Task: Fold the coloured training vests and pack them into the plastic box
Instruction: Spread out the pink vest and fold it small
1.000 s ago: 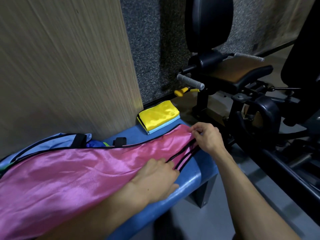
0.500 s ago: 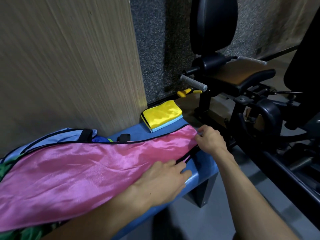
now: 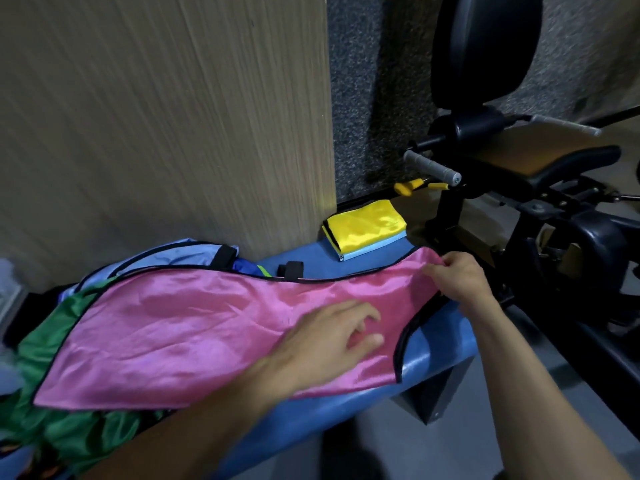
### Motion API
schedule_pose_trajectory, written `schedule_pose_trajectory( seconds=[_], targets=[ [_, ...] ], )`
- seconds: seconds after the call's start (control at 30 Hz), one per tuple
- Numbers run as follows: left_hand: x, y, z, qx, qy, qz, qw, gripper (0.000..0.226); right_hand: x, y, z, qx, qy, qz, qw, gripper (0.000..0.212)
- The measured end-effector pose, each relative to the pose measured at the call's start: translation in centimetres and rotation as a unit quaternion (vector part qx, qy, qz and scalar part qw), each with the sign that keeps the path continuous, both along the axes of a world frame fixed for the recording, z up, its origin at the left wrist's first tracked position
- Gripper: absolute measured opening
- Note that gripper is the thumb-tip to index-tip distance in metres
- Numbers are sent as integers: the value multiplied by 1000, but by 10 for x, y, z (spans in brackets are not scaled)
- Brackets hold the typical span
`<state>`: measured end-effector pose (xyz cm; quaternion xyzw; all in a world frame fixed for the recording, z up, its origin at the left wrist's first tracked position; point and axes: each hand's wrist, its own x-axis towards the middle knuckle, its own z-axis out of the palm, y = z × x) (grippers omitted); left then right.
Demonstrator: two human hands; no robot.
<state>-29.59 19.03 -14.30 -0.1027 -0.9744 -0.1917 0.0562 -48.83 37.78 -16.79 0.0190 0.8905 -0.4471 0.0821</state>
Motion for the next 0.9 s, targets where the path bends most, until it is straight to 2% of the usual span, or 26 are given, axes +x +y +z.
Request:
schedule_pose_trajectory(
  seconds=[0.07, 0.13, 0.2, 0.3, 0.4, 0.47, 0.53, 0.6, 0.7, 0.8, 0.9],
  targets=[
    [-5, -30, -1, -44, 28, 61, 997, 15, 1, -1, -2, 0, 6, -4, 1000, 16],
    [-8, -56, -5, -87, 18, 103, 991, 12, 2, -4, -4, 14, 6, -5, 1000, 22],
    [-11, -73, -11, -140, 24, 115, 983, 15, 3, -8, -5, 33, 6, -4, 999, 33],
    [-15, -87, -18, -203, 87, 144, 965, 24, 4, -13, -4, 57, 13, -10, 998, 46],
    [-25, -98, -20, -247, 135, 196, 939, 36, 2, -16, -3, 74, 10, -19, 997, 52],
    [-33, -105, -21, -270, 139, 200, 932, 34, 1, -16, -5, 85, 9, -20, 996, 54],
    [-40, -110, -22, -271, 135, 189, 934, 18, 1, -17, -5, 94, 11, -21, 995, 53],
    [-45, -117, -22, -223, 130, 184, 948, 6, 0, -17, -4, 97, 12, -29, 995, 55],
    [-52, -126, -20, -164, 91, 191, 963, 22, 0, -16, -3, 95, 8, -40, 995, 57],
    [-57, -126, -19, -195, 55, 190, 961, 25, 0, -17, -3, 102, 3, -45, 994, 56],
    [-63, -113, -20, -189, 82, 148, 967, 28, 1, -19, -5, 109, 6, -47, 993, 52]
  ],
)
